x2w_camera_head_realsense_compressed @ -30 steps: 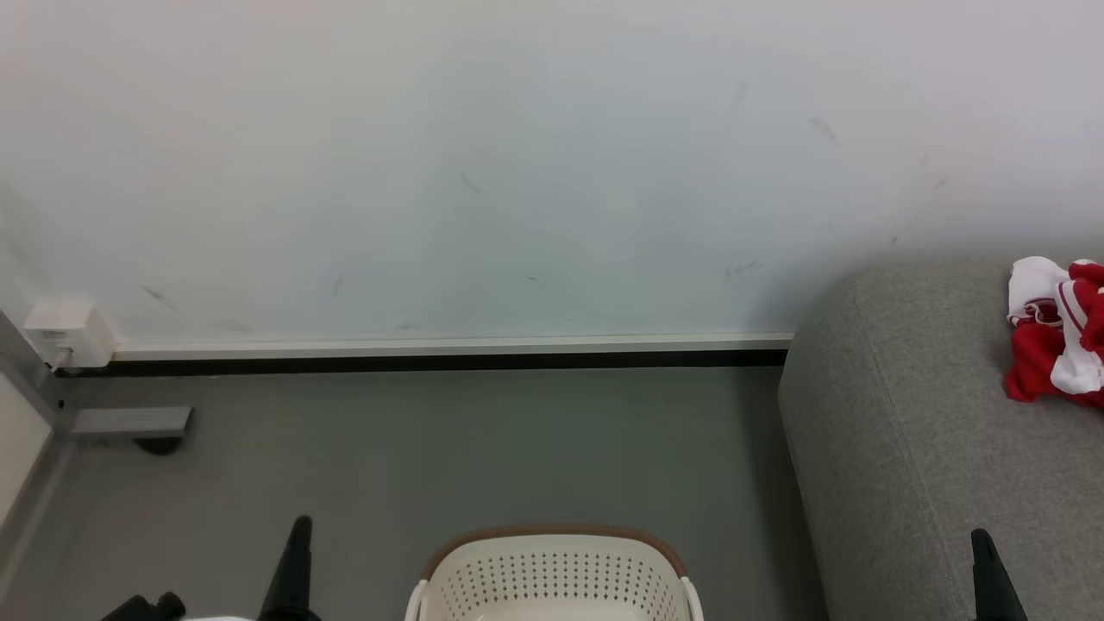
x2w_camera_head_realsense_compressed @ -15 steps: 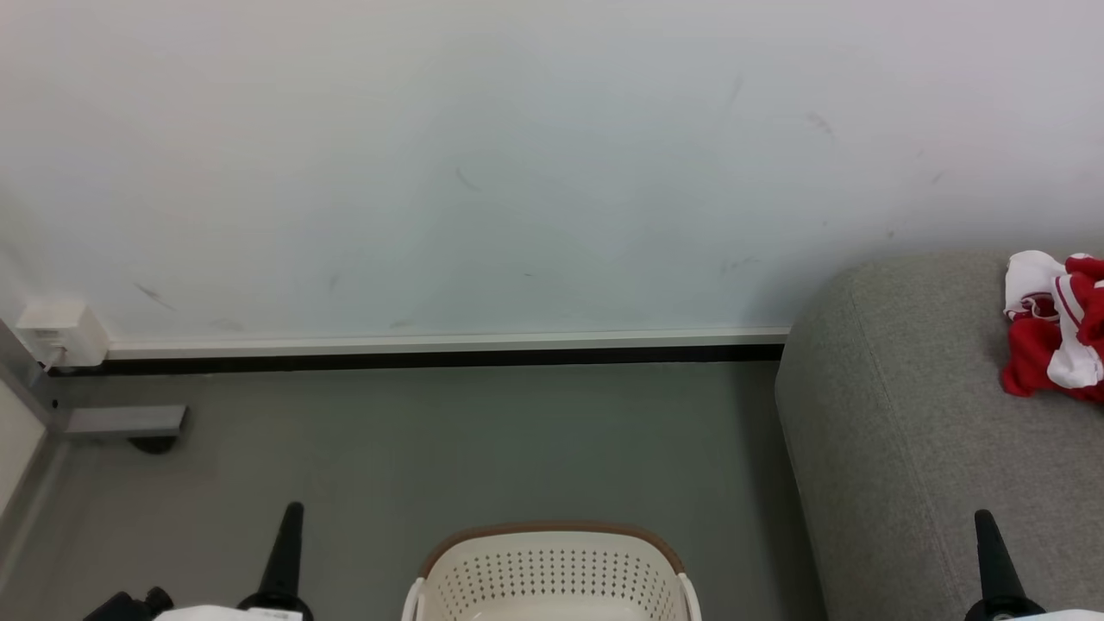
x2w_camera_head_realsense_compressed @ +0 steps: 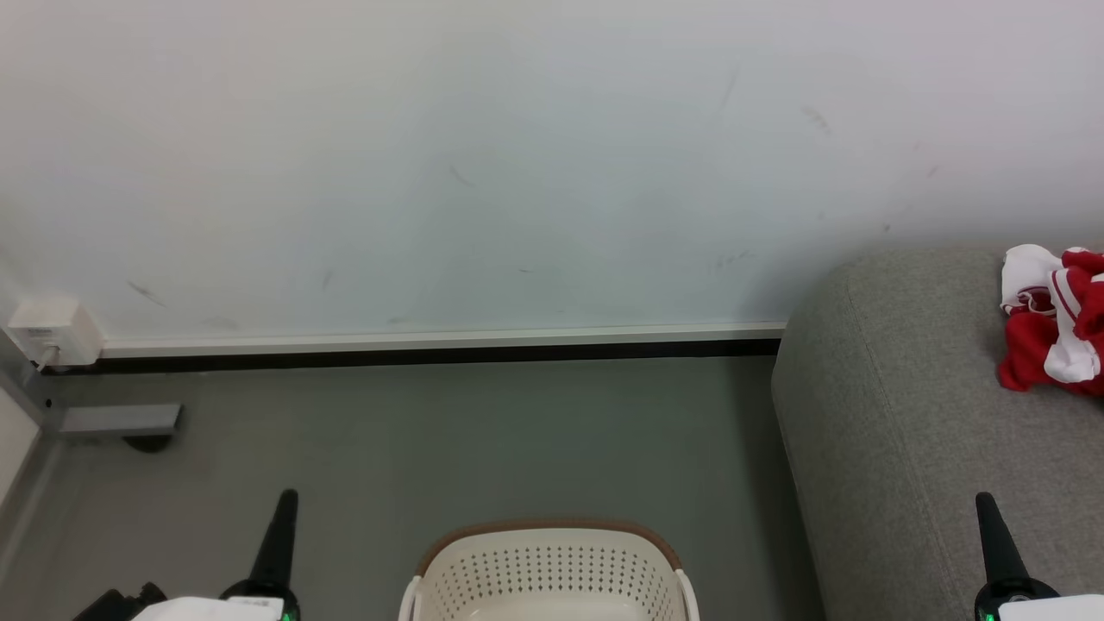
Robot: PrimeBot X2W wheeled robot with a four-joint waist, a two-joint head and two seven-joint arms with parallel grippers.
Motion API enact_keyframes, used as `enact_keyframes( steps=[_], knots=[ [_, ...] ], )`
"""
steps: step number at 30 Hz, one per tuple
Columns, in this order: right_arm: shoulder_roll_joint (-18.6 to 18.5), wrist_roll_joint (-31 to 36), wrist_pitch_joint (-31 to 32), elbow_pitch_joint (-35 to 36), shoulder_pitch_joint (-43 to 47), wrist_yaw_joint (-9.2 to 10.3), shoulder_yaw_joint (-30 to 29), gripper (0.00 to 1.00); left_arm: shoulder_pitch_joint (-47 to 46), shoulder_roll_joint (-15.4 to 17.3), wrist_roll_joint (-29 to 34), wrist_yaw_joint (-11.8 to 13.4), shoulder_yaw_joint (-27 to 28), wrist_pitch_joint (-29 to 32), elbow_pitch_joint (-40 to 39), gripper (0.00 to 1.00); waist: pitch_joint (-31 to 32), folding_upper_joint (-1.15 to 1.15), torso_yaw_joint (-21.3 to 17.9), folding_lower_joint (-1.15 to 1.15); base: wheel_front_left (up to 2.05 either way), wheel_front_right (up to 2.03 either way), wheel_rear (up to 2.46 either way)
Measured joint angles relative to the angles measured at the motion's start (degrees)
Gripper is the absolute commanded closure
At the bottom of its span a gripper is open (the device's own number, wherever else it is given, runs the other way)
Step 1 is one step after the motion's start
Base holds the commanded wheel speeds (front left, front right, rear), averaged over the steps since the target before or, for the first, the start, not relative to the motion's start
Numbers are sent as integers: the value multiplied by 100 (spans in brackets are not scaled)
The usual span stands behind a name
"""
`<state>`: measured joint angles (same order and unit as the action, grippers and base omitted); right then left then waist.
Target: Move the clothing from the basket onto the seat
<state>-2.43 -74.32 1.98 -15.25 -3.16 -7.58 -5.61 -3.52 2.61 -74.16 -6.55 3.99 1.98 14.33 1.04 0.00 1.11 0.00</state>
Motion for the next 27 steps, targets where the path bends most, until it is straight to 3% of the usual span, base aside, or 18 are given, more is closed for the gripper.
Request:
enact_keyframes(
  steps=[27],
  knots=[
    [-11, -1190, 307, 66, -164, 1, -53, 100, -167, 4, -1221, -51, 160, 304, -9, 100, -76, 0, -70, 0, 0, 0, 0]
  ],
)
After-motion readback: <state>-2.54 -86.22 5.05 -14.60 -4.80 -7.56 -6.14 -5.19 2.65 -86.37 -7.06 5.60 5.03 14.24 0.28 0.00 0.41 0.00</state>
